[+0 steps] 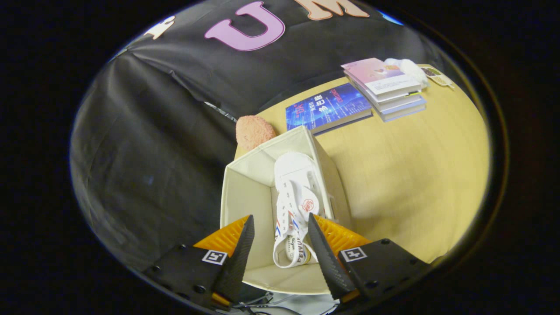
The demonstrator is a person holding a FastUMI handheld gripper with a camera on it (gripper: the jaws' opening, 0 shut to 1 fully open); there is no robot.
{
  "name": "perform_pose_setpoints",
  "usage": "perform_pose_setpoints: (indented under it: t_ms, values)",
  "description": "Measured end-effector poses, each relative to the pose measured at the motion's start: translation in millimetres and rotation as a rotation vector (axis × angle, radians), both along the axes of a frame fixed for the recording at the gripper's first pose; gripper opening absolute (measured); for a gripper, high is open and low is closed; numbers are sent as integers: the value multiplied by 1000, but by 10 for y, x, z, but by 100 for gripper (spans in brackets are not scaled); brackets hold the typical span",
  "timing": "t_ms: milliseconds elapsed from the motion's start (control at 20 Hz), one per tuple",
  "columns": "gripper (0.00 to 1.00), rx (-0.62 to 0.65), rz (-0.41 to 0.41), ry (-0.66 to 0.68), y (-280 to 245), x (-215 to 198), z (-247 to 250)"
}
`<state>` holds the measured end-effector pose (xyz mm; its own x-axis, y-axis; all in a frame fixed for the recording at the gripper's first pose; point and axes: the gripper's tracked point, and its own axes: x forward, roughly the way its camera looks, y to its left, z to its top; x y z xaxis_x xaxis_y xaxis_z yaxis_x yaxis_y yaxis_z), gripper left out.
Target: Open the storage box then place both shoes into the box .Put the left shoe in first, then the right shoe, with the right side of both shoes facing outward in a uniform manner.
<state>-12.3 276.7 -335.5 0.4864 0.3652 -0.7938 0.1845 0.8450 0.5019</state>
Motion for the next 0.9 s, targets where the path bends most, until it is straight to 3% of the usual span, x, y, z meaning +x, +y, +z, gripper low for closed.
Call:
perform_pose_setpoints:
  t_ms: [150, 400, 900]
  values:
    - [82, 30, 24, -79, -31, 105, 188]
    - [84, -59, -2, -319, -573, 451, 717]
    - [84, -395, -101, -895, -1791, 761, 2768]
